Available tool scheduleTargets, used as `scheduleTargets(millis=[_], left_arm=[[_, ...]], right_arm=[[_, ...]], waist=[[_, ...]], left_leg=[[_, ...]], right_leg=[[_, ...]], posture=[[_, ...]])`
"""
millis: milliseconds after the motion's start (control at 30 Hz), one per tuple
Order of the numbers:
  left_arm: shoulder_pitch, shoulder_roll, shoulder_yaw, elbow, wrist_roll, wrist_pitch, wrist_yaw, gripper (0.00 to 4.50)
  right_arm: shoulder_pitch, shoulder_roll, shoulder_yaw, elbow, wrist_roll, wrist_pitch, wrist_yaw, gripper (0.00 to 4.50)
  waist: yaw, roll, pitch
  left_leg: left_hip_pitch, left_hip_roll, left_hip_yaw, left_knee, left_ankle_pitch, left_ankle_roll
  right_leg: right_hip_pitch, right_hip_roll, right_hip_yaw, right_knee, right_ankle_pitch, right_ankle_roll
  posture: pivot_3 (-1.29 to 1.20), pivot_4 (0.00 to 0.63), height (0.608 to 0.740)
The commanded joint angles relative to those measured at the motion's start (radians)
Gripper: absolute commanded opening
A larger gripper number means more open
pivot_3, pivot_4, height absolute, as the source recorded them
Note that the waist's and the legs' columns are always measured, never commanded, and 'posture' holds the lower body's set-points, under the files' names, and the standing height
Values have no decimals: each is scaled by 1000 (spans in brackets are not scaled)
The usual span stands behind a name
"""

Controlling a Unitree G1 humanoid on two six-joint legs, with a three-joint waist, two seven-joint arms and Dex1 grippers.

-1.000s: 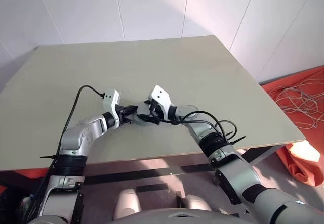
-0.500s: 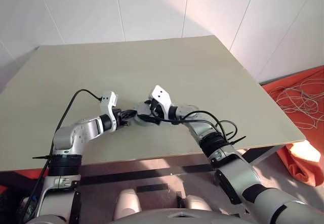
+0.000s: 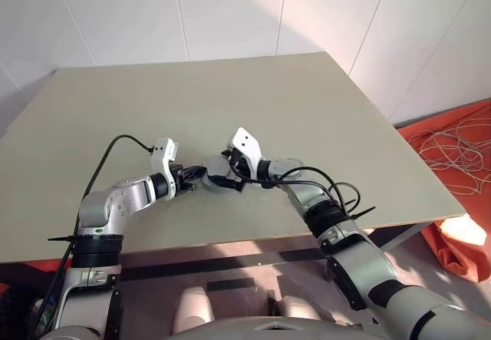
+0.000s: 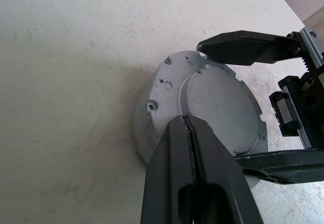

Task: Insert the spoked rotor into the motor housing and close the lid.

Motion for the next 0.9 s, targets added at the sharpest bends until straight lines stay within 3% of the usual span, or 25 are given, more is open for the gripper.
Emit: scheduleTargets(millis=[33,433,600,900], left_arm=[[-6,7,-8,-10,-2,10,2,0],[-8,12,-20,-17,-26,51,-13,0],[-8,18,-24,-19,-30,64,-26,0],[-8,28,-32,-22,-39,85,-41,0]], right_arm=[[28,-10,-29,-3,29,60,21,4470],[-21,36,-211,-186,256,245,37,4470],[-58,37,-298,-201,317,350,-55,4470],[-120,-99,-467,-204,477,935,-215,4470]], waist=[[1,0,0],[0,-2,2],[1,-2,2],[4,-2,2]], left_leg=[[0,0,0,0,0,0],[-10,0,0,-2,1,-1],[-11,0,0,-2,0,0],[-9,0,-1,-2,1,-1]], right_leg=[[0,0,0,0,0,0],[-5,1,-3,-9,4,0],[-4,1,-3,-11,4,1],[-2,1,-3,-10,5,1]], posture=[[0,0,740],[0,0,740],[0,0,740],[0,0,740]])
